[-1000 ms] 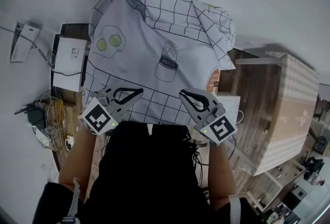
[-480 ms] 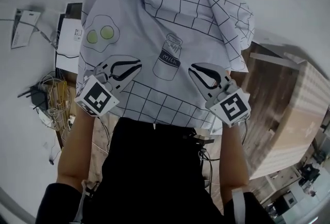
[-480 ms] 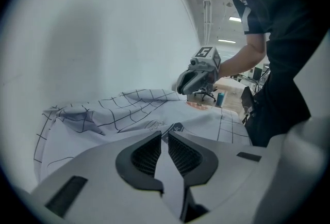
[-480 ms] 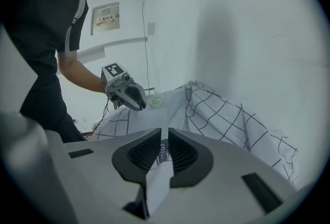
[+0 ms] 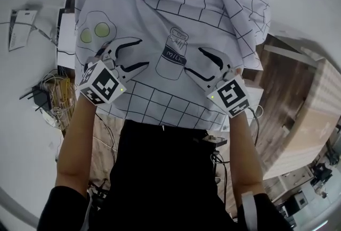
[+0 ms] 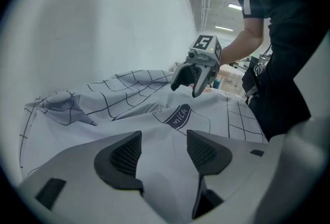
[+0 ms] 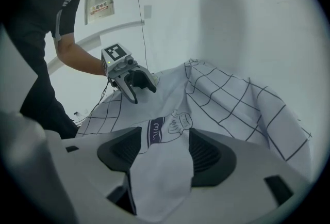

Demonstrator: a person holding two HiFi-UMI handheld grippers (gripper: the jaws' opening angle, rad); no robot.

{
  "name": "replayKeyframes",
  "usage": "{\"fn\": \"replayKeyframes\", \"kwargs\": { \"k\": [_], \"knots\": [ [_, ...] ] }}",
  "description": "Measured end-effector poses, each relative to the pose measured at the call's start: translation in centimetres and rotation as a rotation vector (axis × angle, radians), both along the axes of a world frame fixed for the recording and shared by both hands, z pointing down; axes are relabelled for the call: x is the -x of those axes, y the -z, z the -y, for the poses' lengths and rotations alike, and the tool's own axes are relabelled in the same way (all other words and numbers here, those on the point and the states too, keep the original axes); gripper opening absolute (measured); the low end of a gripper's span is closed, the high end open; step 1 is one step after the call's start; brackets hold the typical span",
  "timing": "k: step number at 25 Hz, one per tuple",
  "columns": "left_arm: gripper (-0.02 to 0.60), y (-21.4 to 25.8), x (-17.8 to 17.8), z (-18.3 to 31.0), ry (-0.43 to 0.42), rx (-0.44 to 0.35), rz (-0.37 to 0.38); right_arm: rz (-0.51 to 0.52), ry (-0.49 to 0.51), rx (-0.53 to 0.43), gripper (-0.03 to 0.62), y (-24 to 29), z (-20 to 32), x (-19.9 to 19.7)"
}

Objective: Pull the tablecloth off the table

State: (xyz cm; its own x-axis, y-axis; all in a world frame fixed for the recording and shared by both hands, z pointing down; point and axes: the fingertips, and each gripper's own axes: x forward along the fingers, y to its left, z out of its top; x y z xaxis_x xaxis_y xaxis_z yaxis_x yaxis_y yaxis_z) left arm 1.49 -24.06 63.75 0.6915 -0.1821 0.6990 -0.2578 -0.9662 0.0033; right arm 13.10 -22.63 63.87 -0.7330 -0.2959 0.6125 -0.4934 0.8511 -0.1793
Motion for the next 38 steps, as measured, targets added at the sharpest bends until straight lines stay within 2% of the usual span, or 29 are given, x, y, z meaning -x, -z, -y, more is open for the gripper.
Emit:
{"fn": "replayKeyframes", "kwargs": {
  "k": [2,6,9,17,22,27,38],
  "knots": [
    [0.296,-0.8,0.0,0.2,-0.004,-0.001,0.017,-0.026,0.000,0.013,0.288,-1.1,-0.2,-0.2],
    [0.353,-1.6,-0.1,0.7,0.011,0.017,0.002,-0.097,0.027,0.016,0.316,-2.9,-0.7,-0.6],
    [0.371,-2.7,0.0,0.5,-0.010,0.018,0.038,-0.137,0.011,0.010,0.324,-4.0,-0.5,-1.1],
    [0.373,-4.6,0.2,0.2,-0.039,0.026,0.090,-0.174,-0.004,-0.007,0.325,-5.1,0.1,-1.2],
    [0.373,-4.8,-0.3,0.4,-0.033,0.048,0.042,-0.160,-0.009,-0.030,0.325,-5.0,0.1,-1.4],
    [0.373,-4.5,-0.4,0.5,-0.027,0.009,0.001,-0.160,-0.011,-0.038,0.325,-4.9,0.2,-1.5],
    [0.353,-4.3,-0.4,0.5,-0.029,0.015,0.011,-0.166,-0.009,-0.031,0.317,-4.7,0.1,-1.3]
  ]
}}
